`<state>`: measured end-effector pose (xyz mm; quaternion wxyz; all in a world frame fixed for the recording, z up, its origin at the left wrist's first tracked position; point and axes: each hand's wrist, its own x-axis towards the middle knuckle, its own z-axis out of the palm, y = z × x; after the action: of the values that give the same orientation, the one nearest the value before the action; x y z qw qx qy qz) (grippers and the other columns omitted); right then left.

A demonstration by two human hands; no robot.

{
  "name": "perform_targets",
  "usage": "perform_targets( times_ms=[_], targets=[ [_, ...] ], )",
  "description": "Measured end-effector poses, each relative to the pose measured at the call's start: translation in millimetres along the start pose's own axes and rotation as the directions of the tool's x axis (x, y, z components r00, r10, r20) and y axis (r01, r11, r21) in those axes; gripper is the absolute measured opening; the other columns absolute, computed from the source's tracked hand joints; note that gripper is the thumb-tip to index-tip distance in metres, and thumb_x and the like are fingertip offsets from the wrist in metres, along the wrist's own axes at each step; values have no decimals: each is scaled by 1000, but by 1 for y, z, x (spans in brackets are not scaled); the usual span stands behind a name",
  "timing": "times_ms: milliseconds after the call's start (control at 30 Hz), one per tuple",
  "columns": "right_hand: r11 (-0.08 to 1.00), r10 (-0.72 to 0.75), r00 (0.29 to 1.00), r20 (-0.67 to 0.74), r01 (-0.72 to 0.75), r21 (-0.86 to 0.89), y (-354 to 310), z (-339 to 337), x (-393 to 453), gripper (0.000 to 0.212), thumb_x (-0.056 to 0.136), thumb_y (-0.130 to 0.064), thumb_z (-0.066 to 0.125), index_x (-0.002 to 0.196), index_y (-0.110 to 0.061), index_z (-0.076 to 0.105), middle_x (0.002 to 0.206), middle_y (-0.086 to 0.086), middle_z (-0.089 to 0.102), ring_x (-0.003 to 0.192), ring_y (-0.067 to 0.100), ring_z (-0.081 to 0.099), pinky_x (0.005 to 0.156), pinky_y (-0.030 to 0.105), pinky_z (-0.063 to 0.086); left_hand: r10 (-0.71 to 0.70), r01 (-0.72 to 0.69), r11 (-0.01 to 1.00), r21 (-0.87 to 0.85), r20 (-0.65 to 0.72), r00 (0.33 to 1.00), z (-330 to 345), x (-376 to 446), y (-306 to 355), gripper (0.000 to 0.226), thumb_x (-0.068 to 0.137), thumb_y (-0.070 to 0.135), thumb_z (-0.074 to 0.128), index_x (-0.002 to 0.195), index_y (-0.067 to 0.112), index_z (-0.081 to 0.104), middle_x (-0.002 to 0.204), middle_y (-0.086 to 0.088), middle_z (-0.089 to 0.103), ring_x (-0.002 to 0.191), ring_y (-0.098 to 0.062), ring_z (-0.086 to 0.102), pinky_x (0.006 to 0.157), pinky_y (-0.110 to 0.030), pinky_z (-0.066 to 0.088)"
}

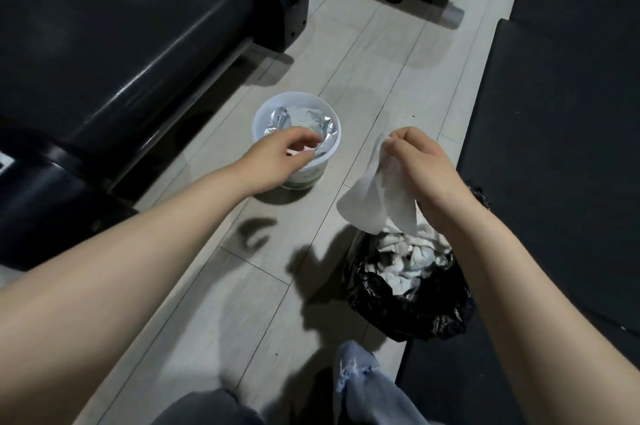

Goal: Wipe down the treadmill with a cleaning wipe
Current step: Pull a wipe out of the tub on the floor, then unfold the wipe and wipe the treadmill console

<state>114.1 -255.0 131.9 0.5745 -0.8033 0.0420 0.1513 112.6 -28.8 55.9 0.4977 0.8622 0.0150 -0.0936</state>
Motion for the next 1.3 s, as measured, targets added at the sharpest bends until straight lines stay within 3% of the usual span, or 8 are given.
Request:
perform_targets(
  times_ms=[233,467,600,700,800,900,1133,1300],
  targets=[
    [997,-74,969,237,81,-18,-102,19,-30,11,92,-26,53,83,-22,57,73,2,62,68,20,55,64,31,41,70,3,921,-388,174,982,-62,-66,105,52,83,11,59,133,26,53,133,12,57,129,1,50,107,-20,40],
    [983,-117,932,343,157,-92,-224,12,-90,11,96,-20,54,86,-17,57,76,-4,59,66,9,53,59,23,42,-61,116,962,-249,217,974,-150,-142,207,15,96,11,60,98,24,65,86,12,58,80,0,53,73,-14,41],
    [971,-104,913,395,179,-157,-291,9,-129,12,97,-18,52,87,-12,56,76,-2,55,65,7,48,58,22,38,-123,135,980,-144,89,988,-198,-196,254,13,95,21,66,94,8,64,84,0,55,77,-8,49,71,-22,40],
    [979,-39,885,465,128,-161,-340,10,-166,11,98,-16,51,89,-10,55,81,4,54,62,8,54,53,21,41,-206,208,969,-133,28,978,-235,-245,287,13,93,29,68,93,17,65,84,9,57,72,-3,50,67,-21,40],
    [984,5,852,524,88,-153,-381,15,-203,13,93,-28,56,84,-19,57,89,7,59,82,29,61,72,36,49,-276,248,941,-232,-94,957,-265,-297,323,8,95,24,66,88,23,62,73,20,57,64,3,49,56,-14,40],
    [987,11,802,597,87,-135,-423,23,-240,17,84,-36,65,92,-22,60,100,7,66,88,31,61,76,42,49,-314,246,942,-228,-341,886,-293,-347,358,13,93,26,62,92,13,62,83,0,62,74,-6,52,68,-26,42],
    [995,100,505,857,-43,-91,-506,54,-299,21,67,-14,63,85,-23,68,78,-5,61,79,14,55,70,27,38,-500,430,863,-267,-572,650,-329,-452,396,10,88,33,57,78,33,55,72,21,59,69,-1,50,65,-26,36],
    [997,51,259,965,47,-65,-551,88,-342,34,68,0,57,94,-17,69,94,6,66,88,22,57,78,38,38,-539,445,833,-330,-669,512,-339,-508,423,26,98,17,53,114,36,47,83,8,68,62,-4,53,63,-24,42]
  ],
)
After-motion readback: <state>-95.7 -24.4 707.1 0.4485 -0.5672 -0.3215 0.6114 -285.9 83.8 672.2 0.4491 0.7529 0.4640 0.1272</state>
